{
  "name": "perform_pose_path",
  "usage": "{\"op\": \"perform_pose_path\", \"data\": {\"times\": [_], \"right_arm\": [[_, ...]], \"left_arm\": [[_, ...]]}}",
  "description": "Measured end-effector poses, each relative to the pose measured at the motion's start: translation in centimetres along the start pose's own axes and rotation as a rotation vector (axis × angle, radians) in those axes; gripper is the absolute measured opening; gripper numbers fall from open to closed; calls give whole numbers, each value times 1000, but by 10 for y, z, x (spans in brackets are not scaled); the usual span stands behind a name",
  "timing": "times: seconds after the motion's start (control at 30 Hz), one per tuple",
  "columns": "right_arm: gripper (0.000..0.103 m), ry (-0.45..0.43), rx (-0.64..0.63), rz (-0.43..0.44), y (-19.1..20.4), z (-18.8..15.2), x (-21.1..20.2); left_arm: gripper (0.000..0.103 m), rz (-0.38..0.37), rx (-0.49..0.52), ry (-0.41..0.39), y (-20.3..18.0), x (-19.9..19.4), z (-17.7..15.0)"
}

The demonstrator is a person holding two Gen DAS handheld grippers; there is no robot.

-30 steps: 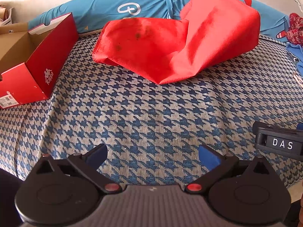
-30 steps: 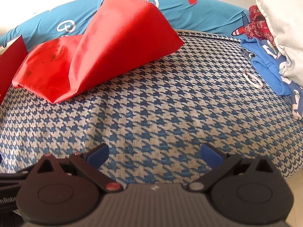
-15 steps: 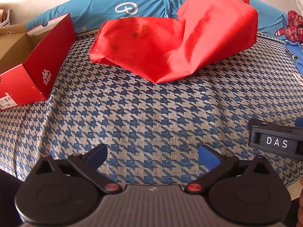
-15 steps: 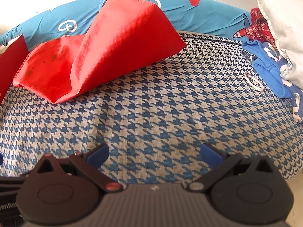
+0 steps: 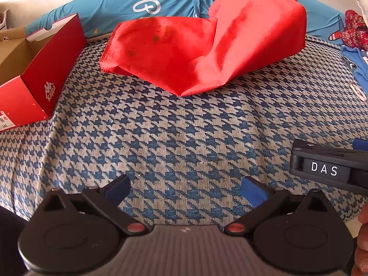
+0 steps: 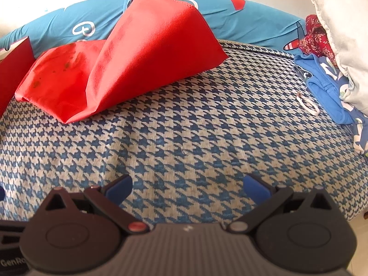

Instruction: Fold shopping bag

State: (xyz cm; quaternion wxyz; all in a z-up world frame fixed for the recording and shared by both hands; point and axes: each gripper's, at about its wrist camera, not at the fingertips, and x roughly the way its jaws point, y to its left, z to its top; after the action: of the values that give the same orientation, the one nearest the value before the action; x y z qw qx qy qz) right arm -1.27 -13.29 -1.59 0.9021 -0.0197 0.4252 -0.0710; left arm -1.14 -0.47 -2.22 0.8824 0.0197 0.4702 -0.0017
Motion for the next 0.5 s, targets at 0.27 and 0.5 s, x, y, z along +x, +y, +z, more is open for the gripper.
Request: {"op": "perform_pose_path", "data": {"times": [0.27, 0.5], "right_arm": [[103, -9, 9, 7, -2, -1, 0], [103, -28, 2, 19, -1, -1, -2]], "left_arm": [[103, -5, -2, 9, 0, 3, -1], [103, -12, -11, 17, 3, 5, -1]]}}
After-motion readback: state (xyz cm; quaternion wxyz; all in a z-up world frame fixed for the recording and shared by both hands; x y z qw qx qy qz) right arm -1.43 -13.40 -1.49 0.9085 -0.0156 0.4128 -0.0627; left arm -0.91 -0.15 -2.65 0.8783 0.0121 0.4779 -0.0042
